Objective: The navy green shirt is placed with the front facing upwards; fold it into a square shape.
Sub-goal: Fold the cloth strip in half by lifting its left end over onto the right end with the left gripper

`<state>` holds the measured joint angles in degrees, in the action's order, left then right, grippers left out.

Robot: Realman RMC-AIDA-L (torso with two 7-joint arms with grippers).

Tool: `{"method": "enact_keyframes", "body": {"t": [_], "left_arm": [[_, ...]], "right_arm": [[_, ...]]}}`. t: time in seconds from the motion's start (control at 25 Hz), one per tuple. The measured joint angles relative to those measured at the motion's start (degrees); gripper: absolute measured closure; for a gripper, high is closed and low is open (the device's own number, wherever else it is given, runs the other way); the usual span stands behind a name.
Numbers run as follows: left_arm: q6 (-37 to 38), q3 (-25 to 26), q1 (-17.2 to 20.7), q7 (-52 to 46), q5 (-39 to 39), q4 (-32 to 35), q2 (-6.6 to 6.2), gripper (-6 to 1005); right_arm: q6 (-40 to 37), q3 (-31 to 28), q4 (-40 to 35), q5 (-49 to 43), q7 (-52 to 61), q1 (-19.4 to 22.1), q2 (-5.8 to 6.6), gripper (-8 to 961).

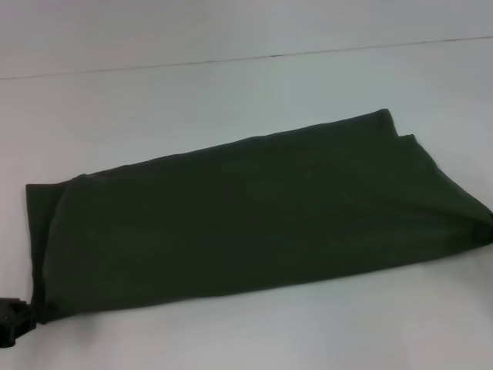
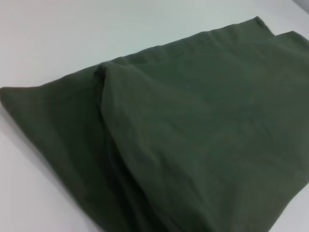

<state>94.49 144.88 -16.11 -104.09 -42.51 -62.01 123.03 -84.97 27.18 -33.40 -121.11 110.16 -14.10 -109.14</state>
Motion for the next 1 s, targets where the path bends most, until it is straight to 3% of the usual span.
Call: {"method": "enact_keyframes", "body": {"t": [0.32, 1.0], "left_arm": [[1.0, 0.0, 0.1, 0.5, -0.2, 0.0, 0.62, 968], [2.4, 1.0, 1.5, 2.3, -0.1, 0.6, -0.45, 968]], "right_arm": [[-1.0, -0.5, -0.1, -0.1, -0.6, 1.1, 0.42, 938], [-2.4, 0.1, 0.0, -1.6, -1.0, 0.4, 0.00, 937]]}}
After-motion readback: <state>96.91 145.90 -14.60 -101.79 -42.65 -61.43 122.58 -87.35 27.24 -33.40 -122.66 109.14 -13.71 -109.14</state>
